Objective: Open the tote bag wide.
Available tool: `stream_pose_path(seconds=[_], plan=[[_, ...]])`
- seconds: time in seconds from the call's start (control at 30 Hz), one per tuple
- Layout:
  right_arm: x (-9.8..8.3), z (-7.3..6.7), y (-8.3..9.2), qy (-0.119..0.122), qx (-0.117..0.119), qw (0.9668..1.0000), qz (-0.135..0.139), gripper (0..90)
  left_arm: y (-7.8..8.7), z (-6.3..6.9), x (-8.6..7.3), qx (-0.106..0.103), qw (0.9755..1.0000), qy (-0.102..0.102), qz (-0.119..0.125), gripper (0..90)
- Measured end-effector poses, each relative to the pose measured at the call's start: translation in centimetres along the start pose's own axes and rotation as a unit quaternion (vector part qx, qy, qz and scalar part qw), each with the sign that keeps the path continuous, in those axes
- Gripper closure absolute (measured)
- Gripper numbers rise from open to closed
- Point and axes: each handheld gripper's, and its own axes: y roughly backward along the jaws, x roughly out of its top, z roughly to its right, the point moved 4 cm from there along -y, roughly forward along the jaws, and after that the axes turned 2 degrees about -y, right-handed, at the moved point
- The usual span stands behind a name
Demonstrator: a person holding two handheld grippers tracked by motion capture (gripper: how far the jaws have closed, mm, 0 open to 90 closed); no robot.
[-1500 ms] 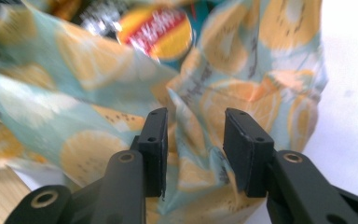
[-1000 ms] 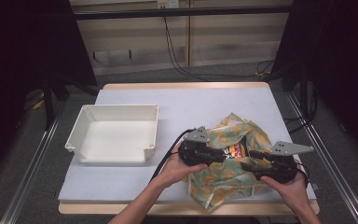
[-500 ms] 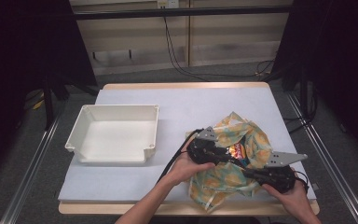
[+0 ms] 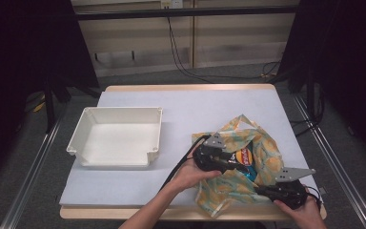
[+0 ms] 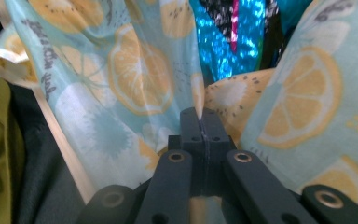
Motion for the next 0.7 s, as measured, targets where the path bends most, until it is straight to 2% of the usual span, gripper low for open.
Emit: stream_pose_path(seconds=[0.13, 0.2, 0.27, 0.3, 0.33, 0.37, 0.43, 0.47, 0.5, 0.53, 0.63, 0.7], plan=[[-0.3, -0.2, 0.1, -0.011, 0.006, 0.9999, 0.006, 90.0, 0.1, 0.1, 0.0, 0.003, 1.0000, 0.001, -0.002, 58.6], [-0.4, -0.2, 0.1, -0.013, 0.012, 0.9998, 0.010, 89.6, 0.2, 0.3, 0.2, -0.002, 1.0000, -0.009, -0.003, 62.0], [-0.4, -0.2, 0.2, -0.010, 0.013, 0.9998, 0.013, 83.7, 0.4, 0.7, 0.5, -0.015, 0.9998, -0.014, -0.002, 67.9], [-0.2, -0.3, 0.6, -0.008, 0.015, 0.9995, 0.028, 75.4, 0.6, 1.1, 1.2, -0.024, 0.9994, -0.025, 0.001, 73.3], [-0.2, -0.3, 0.6, -0.008, 0.015, 0.9995, 0.028, 75.4, 0.6, 1.1, 1.2, -0.024, 0.9994, -0.025, 0.001, 73.7], [0.1, -0.3, 1.1, -0.010, 0.016, 0.9988, 0.045, 69.5, 0.6, 1.3, 1.7, -0.025, 0.9992, -0.032, 0.002, 73.7], [0.3, -0.3, 1.6, -0.012, 0.012, 0.9982, 0.058, 63.9, 0.4, 1.6, 3.0, -0.024, 0.9986, -0.046, 0.001, 74.1], [0.3, -0.3, 1.6, -0.012, 0.012, 0.9982, 0.058, 63.9, 0.4, 1.6, 3.0, -0.024, 0.9986, -0.046, 0.001, 73.8], [0.5, -0.3, 2.0, -0.015, 0.010, 0.9975, 0.069, 59.5, -0.2, 1.6, 3.8, -0.024, 0.9984, -0.050, -0.004, 72.9], [0.5, -0.3, 2.0, -0.014, 0.011, 0.9974, 0.069, 57.8, -0.5, 1.5, 4.1, -0.021, 0.9980, -0.059, -0.012, 72.4], [0.5, -0.3, 2.0, -0.014, 0.007, 0.9975, 0.070, 54.8, -1.4, 1.4, 4.6, -0.022, 0.9975, -0.064, -0.020, 70.3], [0.4, -0.2, 2.0, -0.017, 0.006, 0.9971, 0.073, 52.6, -3.0, 1.6, 5.0, -0.032, 0.9948, -0.087, -0.041, 68.8]])
